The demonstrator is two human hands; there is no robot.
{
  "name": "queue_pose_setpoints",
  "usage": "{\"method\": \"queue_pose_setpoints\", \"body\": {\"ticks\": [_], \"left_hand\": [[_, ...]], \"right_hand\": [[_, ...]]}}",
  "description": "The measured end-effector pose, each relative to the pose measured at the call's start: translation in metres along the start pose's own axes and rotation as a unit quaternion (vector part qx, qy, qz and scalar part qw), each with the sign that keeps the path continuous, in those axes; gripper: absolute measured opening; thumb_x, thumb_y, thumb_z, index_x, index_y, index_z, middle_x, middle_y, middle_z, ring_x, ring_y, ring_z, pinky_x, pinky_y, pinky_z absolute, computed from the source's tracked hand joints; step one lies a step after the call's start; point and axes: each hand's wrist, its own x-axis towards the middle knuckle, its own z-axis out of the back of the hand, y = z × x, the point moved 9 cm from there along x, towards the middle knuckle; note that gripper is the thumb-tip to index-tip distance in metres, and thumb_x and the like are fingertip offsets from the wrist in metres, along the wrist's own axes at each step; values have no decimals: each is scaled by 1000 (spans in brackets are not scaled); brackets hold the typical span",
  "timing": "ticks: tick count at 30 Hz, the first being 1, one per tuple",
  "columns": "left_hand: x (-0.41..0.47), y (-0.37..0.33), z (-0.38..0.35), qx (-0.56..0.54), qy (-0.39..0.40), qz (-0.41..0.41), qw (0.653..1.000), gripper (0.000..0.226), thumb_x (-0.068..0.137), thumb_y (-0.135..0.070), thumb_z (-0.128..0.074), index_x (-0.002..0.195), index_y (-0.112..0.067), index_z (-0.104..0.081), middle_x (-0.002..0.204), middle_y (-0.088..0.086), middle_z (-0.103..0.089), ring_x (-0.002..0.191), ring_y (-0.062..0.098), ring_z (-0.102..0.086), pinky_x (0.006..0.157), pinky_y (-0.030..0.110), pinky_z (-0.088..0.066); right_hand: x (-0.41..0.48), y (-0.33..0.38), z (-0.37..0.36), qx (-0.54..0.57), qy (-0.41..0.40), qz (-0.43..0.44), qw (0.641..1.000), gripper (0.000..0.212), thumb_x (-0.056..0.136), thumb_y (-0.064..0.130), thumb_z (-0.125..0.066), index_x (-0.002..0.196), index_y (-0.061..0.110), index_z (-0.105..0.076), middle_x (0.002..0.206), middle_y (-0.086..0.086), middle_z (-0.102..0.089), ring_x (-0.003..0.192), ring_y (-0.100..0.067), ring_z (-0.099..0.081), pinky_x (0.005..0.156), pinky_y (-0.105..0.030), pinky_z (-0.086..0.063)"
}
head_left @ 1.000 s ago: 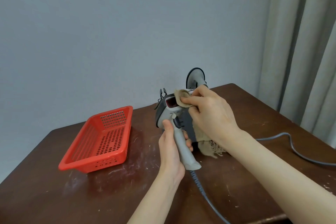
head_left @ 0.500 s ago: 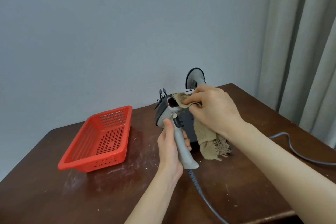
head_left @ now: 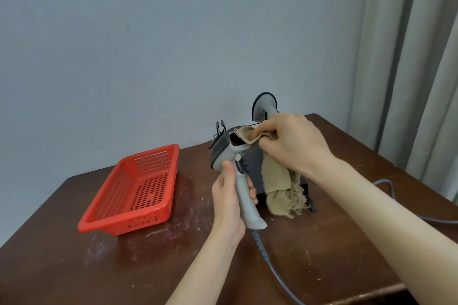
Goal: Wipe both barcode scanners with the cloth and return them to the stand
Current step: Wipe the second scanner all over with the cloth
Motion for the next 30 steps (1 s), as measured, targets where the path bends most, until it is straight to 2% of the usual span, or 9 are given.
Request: {"method": "queue_pose_setpoints", "body": {"ticks": [4,6,9,11,14,17,21,25,30], "left_hand": [[0,4,2,-50,8,37,998,57,68,-62,-53,87,-9,-53,57,3,-51,40,13,-45,39,22,-39],[2,9,4,-68,18,52,996,58,66,-64,-52,87,-10,-53,57,3,-51,40,11,-45,38,21,-40],[1,12,1,-74,33,66,995,58,65,-64,-52,85,-10,-53,57,2,-51,39,11,-45,37,20,-40],[1,12,-1,-71,38,65,995,58,65,-64,-52,85,-9,-53,57,2,-51,39,11,-45,37,20,-40],[2,10,-2,-70,37,56,995,59,66,-64,-51,86,-9,-52,57,2,-50,39,11,-43,37,21,-38],[0,11,-4,-59,36,55,996,56,67,-63,-51,82,-9,-53,57,4,-50,40,12,-43,38,22,-37],[-1,14,-8,-34,38,41,998,62,67,-66,-54,78,-5,-58,54,7,-51,42,18,-44,42,27,-39],[-4,12,-4,-43,25,42,998,57,68,-63,-54,82,-7,-57,56,5,-52,41,16,-45,40,24,-39],[-2,12,-3,-28,25,44,998,56,69,-61,-54,82,-7,-57,55,6,-53,41,16,-45,41,24,-40]], "right_hand": [[-1,-23,26,-99,-56,-51,992,27,88,22,-48,100,35,-68,96,3,-63,81,-27,-56,61,-30,-35],[2,-44,12,-135,24,-94,986,27,93,22,-45,106,33,-66,99,-3,-65,84,-30,-59,62,-30,-37],[-1,-59,4,-54,24,-118,991,19,95,31,-47,102,30,-64,94,-1,-65,89,-29,-61,64,-31,-38],[-1,-51,12,-6,-45,-90,995,20,92,28,-52,109,31,-63,99,2,-68,93,-26,-62,69,-31,-42],[-4,-29,21,50,-114,-24,992,21,88,16,-57,97,29,-70,97,7,-69,88,-18,-63,76,-35,-50],[-12,0,20,67,-145,65,985,24,82,6,-57,89,22,-75,93,8,-62,76,-16,-60,65,-39,-51],[-19,29,-1,33,-116,144,982,29,79,15,-51,93,24,-75,95,4,-61,68,-14,-56,52,-31,-47],[-18,18,-10,-12,-87,115,989,30,82,12,-54,101,25,-74,95,2,-61,72,-21,-60,50,-29,-42],[-13,11,-13,-28,-44,55,997,33,88,13,-51,111,27,-70,104,3,-58,86,-25,-59,63,-32,-44]]}}
